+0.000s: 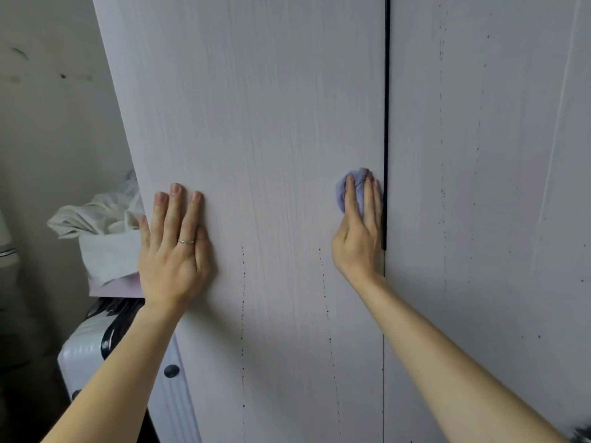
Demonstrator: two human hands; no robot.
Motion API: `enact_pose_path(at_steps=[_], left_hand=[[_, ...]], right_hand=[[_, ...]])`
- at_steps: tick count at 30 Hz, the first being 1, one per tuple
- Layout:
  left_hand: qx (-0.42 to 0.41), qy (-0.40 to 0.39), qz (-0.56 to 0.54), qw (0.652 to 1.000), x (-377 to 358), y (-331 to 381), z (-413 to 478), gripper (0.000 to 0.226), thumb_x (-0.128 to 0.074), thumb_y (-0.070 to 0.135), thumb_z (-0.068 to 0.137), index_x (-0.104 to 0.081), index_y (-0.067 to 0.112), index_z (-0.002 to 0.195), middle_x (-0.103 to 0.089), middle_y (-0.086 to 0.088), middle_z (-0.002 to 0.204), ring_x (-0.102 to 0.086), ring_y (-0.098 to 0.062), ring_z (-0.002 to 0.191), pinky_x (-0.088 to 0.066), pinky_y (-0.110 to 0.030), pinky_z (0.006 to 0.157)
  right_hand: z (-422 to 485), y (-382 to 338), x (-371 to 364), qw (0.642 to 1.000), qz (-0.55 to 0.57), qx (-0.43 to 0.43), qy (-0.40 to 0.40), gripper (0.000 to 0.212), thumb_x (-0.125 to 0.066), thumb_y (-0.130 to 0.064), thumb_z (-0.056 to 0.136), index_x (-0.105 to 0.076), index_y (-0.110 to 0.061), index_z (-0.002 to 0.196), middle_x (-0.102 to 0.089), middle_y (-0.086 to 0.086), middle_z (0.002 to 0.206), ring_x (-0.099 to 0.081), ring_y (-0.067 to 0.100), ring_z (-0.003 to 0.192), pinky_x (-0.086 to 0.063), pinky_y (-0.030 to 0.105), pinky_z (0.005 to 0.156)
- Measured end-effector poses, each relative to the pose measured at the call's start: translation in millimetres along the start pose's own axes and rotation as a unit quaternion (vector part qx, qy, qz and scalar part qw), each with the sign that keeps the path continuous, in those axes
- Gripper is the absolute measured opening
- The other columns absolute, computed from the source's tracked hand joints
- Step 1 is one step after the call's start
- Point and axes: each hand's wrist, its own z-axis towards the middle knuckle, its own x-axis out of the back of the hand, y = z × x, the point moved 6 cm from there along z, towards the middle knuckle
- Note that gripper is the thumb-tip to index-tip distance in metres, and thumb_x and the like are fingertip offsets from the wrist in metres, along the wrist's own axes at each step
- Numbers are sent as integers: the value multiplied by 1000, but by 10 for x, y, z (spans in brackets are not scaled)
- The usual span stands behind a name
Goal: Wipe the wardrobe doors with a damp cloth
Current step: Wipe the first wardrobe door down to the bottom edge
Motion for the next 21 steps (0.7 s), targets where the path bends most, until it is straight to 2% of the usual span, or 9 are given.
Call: enact_pose_path(at_steps=[2, 4, 7, 9, 12, 15, 18, 21], left_hand=[[5, -3, -2, 1000, -15, -6, -3, 55, -33, 24, 104, -29, 19, 158, -19, -5, 166, -1, -16, 154, -9, -53, 124], [6, -6, -13, 1000, -25, 1, 3, 55, -34, 23, 104, -29, 19, 158, -19, -6, 166, 0, -16, 154, -7, -53, 124], [0, -12, -42, 999, -19, -15, -59, 55, -34, 21, 103, -28, 16, 158, -16, -6, 167, 0, -20, 155, -2, -46, 125], [-11, -23, -52, 998, -10, -26, -244, 55, -34, 19, 103, -27, 11, 158, -15, -10, 166, -1, -24, 155, -7, -46, 125], [-25, -38, -46, 998, -35, -38, -610, 56, -35, 18, 104, -25, 6, 157, -14, -12, 166, -5, -29, 155, -18, -53, 123], [-17, -50, -28, 998, -40, -70, -887, 58, -35, 19, 104, -20, 6, 158, -10, -8, 167, -6, -28, 155, -15, -48, 124], [3, -55, -25, 998, -56, -77, -1035, 59, -36, 18, 103, -19, 4, 157, -3, -3, 168, -6, -27, 155, -19, -50, 123], [41, -77, -18, 996, -25, -96, -1094, 59, -37, 19, 102, -21, 5, 157, -7, -3, 167, -4, -20, 155, -28, -59, 117]], right_hand=[[-240, 56, -33, 1000, -11, -7, 13, 58, -32, 3, 98, -32, -10, 154, -19, 13, 163, -16, 33, 153, -20, 49, 123], [-741, 163, -53, 999, -35, -11, -9, 60, -36, 4, 97, -30, -10, 155, -18, 15, 164, -14, 32, 153, -24, 53, 121], [-1326, 232, -40, 997, -52, -17, -60, 72, -40, 7, 95, -15, -14, 159, -16, 16, 165, -12, 33, 153, -29, 58, 117], [-1265, 190, -53, 996, -44, -11, -80, 71, -35, 8, 94, -17, -15, 159, -20, 19, 163, -14, 36, 153, -28, 60, 116], [-717, -64, -73, 996, -4, 37, -81, 59, -34, 3, 96, -35, -12, 153, -22, 17, 162, -15, 34, 153, -21, 59, 119], [-349, -299, -135, 996, 13, 59, -70, 57, -35, 2, 98, -38, -15, 153, -20, 13, 164, -12, 29, 154, -12, 52, 124], [-690, -329, -216, 994, 13, 75, -78, 58, -30, 0, 98, -36, -16, 153, -16, 9, 164, -12, 28, 154, -12, 52, 124], [-1503, -168, -237, 976, -10, 144, -163, 69, -27, -2, 94, -20, -26, 158, -5, 1, 168, -10, 27, 154, -16, 52, 123]])
